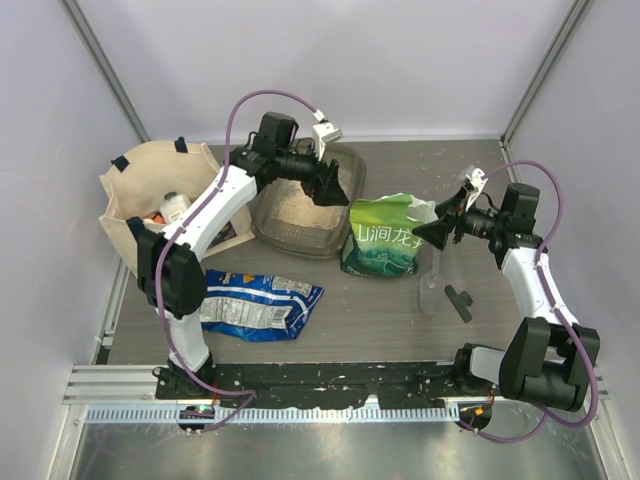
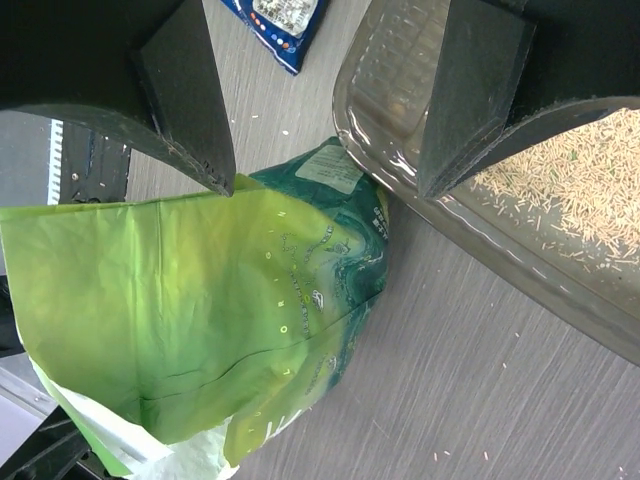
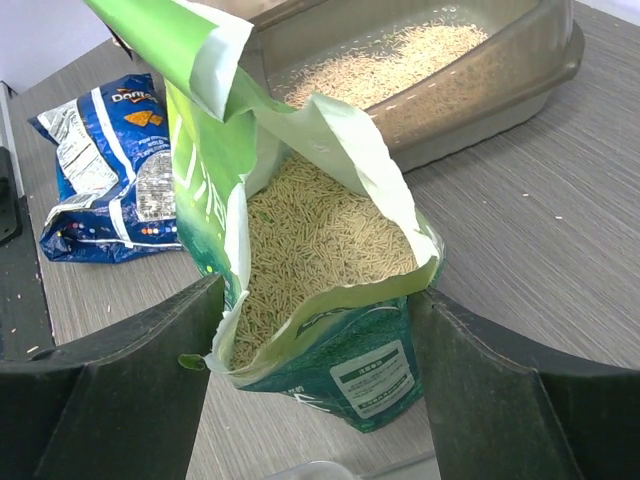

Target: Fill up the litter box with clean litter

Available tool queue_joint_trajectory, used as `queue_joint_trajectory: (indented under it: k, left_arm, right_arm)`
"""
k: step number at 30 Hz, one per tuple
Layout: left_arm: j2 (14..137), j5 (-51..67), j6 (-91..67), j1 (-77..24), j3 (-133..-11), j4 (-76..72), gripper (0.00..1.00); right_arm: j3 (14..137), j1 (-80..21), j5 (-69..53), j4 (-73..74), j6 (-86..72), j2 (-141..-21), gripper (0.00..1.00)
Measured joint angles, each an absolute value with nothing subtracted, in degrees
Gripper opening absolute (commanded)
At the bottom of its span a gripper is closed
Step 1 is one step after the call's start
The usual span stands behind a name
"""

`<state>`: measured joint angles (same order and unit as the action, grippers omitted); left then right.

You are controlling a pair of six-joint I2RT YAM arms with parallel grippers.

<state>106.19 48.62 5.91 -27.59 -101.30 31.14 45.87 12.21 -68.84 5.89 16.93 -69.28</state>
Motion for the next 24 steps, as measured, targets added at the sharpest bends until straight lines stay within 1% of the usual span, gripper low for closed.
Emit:
queue_joint_trajectory:
  k: [9, 16, 24]
  left_arm:
    - [108.2, 48.6, 8.6, -27.9, -104.0, 34.7, 0.77]
    - [109.2, 48.5, 10.1, -28.1, -105.0, 36.5, 0.76]
    - [109.2, 48.5, 11.1, -28.1, -105.0, 37.2, 0.76]
  right_arm:
    - [45.7, 13.0, -66.7, 6.9, 21.1, -68.9, 0.79]
    - [45.7, 13.6, -63.5, 2.7, 21.3, -69.0, 0.79]
    - [49.6, 14.6, -69.0, 5.0, 22.4, -72.9, 0.78]
